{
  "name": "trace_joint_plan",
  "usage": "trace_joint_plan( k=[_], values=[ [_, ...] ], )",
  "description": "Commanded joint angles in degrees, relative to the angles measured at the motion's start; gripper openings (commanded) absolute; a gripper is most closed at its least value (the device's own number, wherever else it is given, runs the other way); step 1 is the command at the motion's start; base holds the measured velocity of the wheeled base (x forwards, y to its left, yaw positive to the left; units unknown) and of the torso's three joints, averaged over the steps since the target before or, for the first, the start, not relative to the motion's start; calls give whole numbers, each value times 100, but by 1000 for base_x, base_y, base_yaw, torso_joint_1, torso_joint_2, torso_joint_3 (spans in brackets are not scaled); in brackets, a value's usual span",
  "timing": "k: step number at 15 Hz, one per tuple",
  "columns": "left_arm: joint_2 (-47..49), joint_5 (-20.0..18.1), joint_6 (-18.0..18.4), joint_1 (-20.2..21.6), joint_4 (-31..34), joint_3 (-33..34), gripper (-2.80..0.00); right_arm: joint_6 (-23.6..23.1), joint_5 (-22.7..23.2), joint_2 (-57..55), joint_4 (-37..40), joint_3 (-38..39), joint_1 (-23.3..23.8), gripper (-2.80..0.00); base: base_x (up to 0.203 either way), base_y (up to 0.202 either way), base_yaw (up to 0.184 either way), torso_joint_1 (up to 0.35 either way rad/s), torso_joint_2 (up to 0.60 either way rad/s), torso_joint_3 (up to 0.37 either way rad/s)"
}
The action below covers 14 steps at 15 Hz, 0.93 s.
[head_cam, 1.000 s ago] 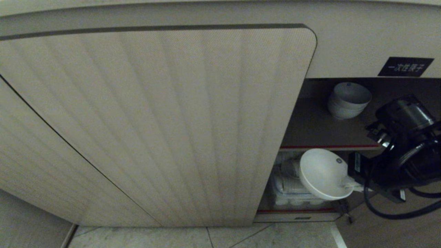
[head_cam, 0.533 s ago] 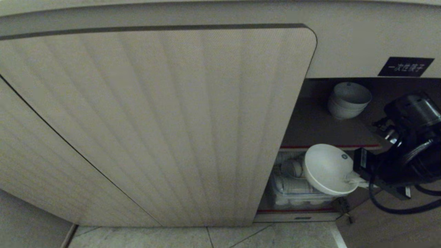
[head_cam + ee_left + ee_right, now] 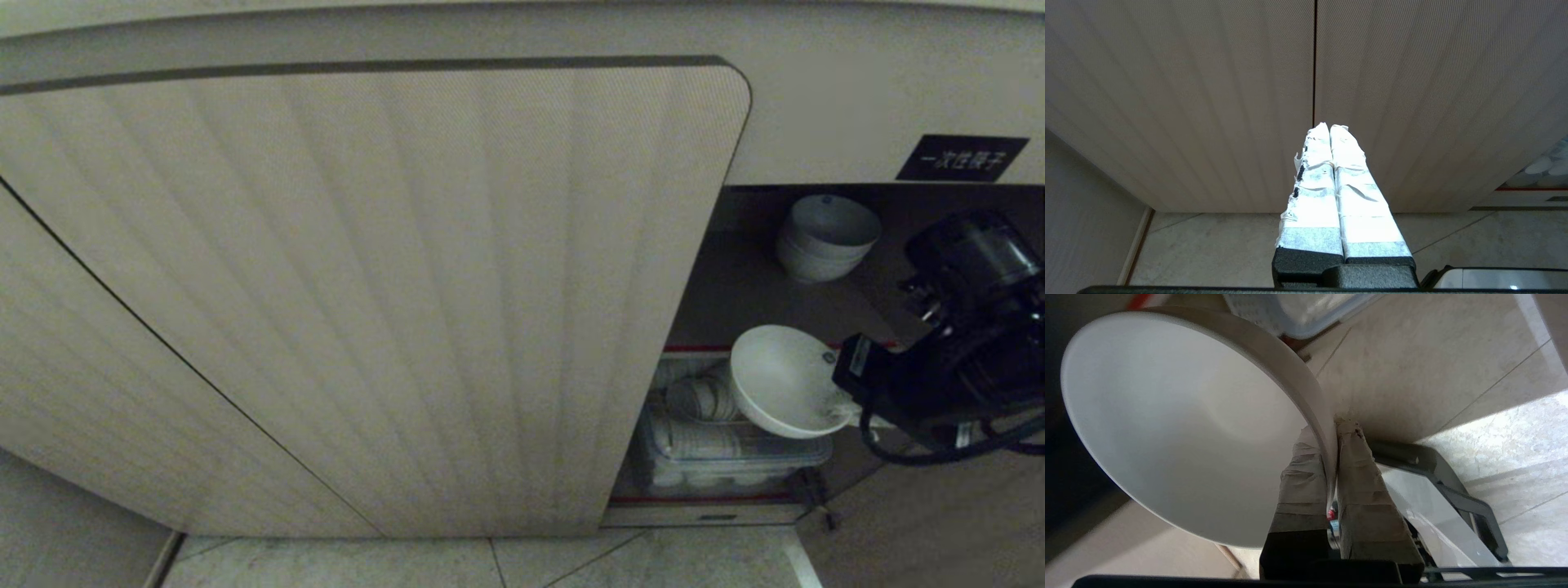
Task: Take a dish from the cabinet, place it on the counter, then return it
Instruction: Put it back into the cabinet
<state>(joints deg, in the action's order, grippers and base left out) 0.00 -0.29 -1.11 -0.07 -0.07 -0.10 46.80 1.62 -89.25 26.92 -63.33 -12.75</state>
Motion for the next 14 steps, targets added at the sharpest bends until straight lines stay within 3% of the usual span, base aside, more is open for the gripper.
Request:
trace_joint_plan(
  k=[1,7,11,14],
  values=[
    [0,3,-3,-1,-1,1,-280,301,-23,-206,10,-164,1,-280,0,0,0,0,0,0],
    [0,1,-3,0,-1,1,-280,418,-514,-414,-547,-136,-8,-280,0,0,0,0,0,0],
    [0,-1,-3,-1,-1,1,-280,452,-537,-564,-685,-289,-8,-280,0,0,0,0,0,0],
    [0,-6,-3,0,-1,1,-280,765,-509,-777,-610,-675,-8,-280,0,0,0,0,0,0]
  ],
)
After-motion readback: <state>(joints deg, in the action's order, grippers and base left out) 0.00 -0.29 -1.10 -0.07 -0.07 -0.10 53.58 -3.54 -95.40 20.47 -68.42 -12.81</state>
